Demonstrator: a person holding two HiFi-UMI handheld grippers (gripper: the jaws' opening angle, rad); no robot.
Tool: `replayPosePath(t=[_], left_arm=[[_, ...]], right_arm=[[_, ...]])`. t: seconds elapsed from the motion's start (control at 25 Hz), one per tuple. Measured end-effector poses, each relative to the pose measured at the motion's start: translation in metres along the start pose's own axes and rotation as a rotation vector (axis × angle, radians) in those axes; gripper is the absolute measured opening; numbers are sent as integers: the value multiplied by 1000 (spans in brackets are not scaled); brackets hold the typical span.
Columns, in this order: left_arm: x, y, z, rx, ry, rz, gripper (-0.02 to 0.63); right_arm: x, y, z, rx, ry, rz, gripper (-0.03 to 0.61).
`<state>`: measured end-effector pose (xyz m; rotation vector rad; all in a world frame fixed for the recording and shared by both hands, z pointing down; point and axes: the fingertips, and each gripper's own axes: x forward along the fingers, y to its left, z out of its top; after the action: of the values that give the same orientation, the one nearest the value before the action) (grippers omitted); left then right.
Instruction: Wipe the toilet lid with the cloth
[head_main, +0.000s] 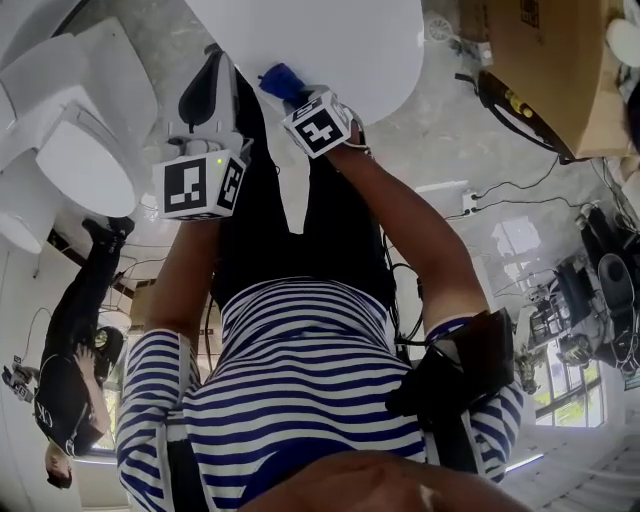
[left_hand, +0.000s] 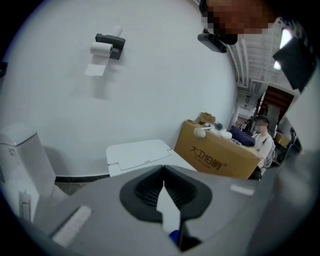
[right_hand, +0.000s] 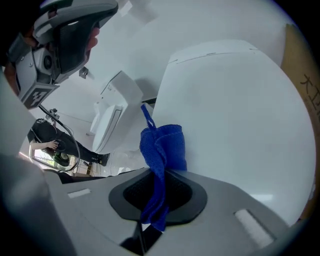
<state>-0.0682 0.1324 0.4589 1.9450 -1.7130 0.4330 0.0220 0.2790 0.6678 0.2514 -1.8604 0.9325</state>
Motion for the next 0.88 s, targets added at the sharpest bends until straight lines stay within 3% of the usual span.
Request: replayPosePath(t=[0.4, 0.88], left_arm=[[2, 23, -10, -23, 9, 19, 3], [4, 24, -5, -4, 15, 3, 3]], right_arm=[[31, 43, 13, -29, 17, 76, 49], [28, 57, 22, -21, -1, 96, 49]])
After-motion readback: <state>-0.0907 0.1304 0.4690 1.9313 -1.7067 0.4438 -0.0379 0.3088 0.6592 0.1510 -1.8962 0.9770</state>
